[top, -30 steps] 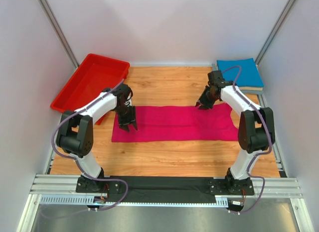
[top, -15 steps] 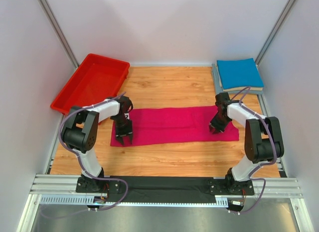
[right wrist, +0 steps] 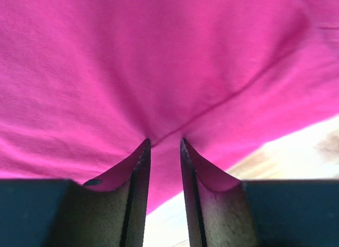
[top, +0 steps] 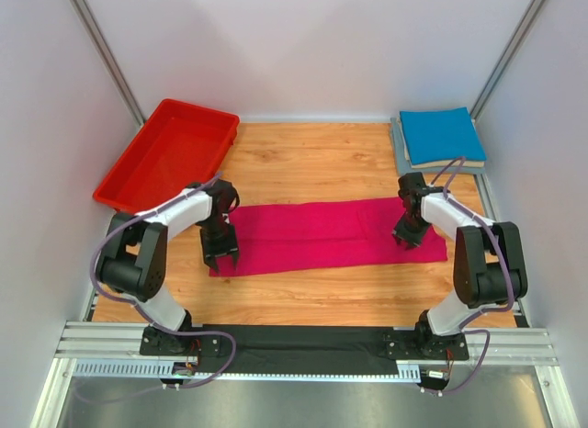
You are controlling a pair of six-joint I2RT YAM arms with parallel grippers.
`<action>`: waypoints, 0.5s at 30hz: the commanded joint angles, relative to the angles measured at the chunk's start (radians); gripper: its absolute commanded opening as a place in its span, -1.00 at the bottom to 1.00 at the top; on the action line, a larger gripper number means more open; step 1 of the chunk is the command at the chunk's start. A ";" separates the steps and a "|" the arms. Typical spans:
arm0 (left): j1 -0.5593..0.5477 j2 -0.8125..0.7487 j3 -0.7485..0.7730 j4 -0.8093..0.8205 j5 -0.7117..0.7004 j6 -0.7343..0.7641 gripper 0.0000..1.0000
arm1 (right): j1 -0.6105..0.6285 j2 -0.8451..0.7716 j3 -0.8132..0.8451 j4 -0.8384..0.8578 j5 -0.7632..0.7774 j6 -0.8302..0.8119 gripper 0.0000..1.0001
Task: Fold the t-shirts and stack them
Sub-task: Fold the tshirt
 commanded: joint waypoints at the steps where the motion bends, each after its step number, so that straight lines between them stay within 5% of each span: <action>1: 0.001 -0.113 0.078 -0.031 -0.004 -0.032 0.11 | -0.006 -0.064 0.048 -0.056 0.079 0.001 -0.38; 7: 0.000 0.037 0.261 0.081 0.203 0.081 0.11 | -0.015 0.012 0.253 -0.155 0.038 0.115 -0.29; 15: 0.035 0.353 0.486 0.008 0.093 0.190 0.09 | -0.014 0.126 0.189 0.021 0.042 0.256 -0.28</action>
